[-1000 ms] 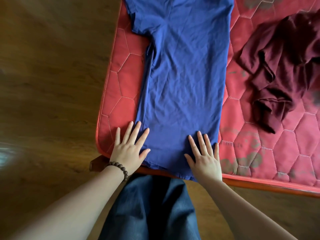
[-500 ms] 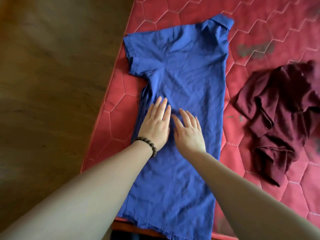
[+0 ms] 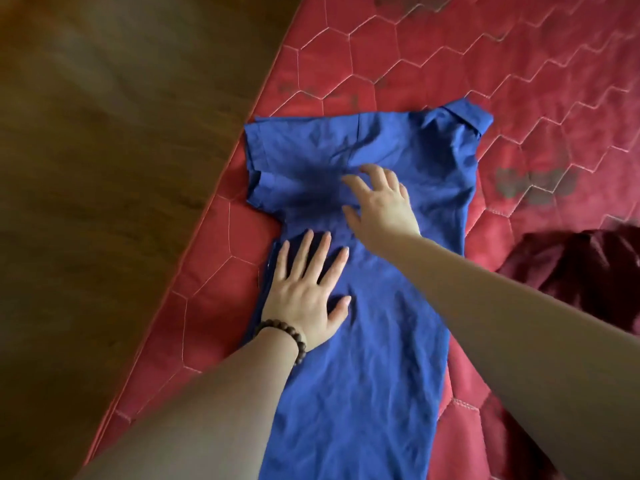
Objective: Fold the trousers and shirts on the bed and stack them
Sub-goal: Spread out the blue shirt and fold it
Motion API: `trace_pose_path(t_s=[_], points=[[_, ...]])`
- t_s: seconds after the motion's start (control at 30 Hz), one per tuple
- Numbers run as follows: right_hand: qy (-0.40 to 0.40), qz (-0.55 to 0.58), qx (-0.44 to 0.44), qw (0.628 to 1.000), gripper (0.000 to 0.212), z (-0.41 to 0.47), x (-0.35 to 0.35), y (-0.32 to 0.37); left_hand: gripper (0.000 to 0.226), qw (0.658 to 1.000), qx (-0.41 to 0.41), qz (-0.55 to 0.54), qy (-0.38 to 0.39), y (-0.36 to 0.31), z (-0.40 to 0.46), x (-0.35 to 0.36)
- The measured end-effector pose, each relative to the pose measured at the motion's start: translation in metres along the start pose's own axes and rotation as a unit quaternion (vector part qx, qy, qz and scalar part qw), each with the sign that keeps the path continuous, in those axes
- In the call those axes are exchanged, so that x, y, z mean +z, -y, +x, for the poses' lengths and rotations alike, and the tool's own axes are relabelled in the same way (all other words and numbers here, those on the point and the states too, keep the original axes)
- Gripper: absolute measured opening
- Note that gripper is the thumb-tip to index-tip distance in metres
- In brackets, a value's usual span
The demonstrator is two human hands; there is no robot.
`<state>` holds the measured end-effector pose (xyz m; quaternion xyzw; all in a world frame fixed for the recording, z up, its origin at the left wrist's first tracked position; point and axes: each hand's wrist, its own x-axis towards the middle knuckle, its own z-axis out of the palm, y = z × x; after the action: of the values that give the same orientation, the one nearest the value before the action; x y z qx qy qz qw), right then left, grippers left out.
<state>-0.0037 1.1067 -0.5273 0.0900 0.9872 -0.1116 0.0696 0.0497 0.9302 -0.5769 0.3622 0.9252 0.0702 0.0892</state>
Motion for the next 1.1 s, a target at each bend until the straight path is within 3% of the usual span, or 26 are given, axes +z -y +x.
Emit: trace_pose_path(t_s=[0.17,0.33,0.4,0.5,0.6,0.73,0.83,0.97,1.1], points=[[0.053,0.002,-0.104,0.993,0.062,0.112,-0.018,0.043,0.076,1.0,-0.005,-0.023,-0.004,0.0,0.001,-0.001],[0.164,-0.071,-0.158,0.971,0.101,0.168,-0.017,0.081,0.078,0.999,-0.008,-0.037,-0.007,0.001,0.002,0.001],[0.19,-0.046,-0.147,0.97,0.087,0.176,-0.02,0.086,0.079,0.999,-0.01,-0.038,-0.004,0.001,0.002,0.001],[0.195,0.004,-0.161,0.967,0.035,0.172,-0.038,0.075,0.079,0.999,-0.009,-0.037,0.001,0.001,0.002,0.001],[0.168,0.104,-0.184,0.963,0.02,0.15,-0.065,0.04,0.077,0.999,-0.006,-0.032,0.005,0.001,0.001,0.0],[0.162,0.139,-0.229,0.95,0.023,0.095,-0.086,-0.023,0.075,1.0,-0.005,-0.026,0.008,0.003,0.002,-0.001],[0.167,0.089,-0.172,0.967,0.038,0.051,-0.077,-0.069,0.074,1.0,-0.002,-0.022,0.007,0.002,0.002,-0.001],[0.231,0.009,-0.094,0.968,0.041,0.013,-0.049,-0.101,0.067,1.0,-0.001,-0.012,-0.006,0.001,0.001,-0.001],[0.04,0.078,-0.075,0.993,0.048,-0.007,-0.031,-0.078,0.065,1.0,-0.002,-0.007,-0.015,0.002,0.001,0.0]])
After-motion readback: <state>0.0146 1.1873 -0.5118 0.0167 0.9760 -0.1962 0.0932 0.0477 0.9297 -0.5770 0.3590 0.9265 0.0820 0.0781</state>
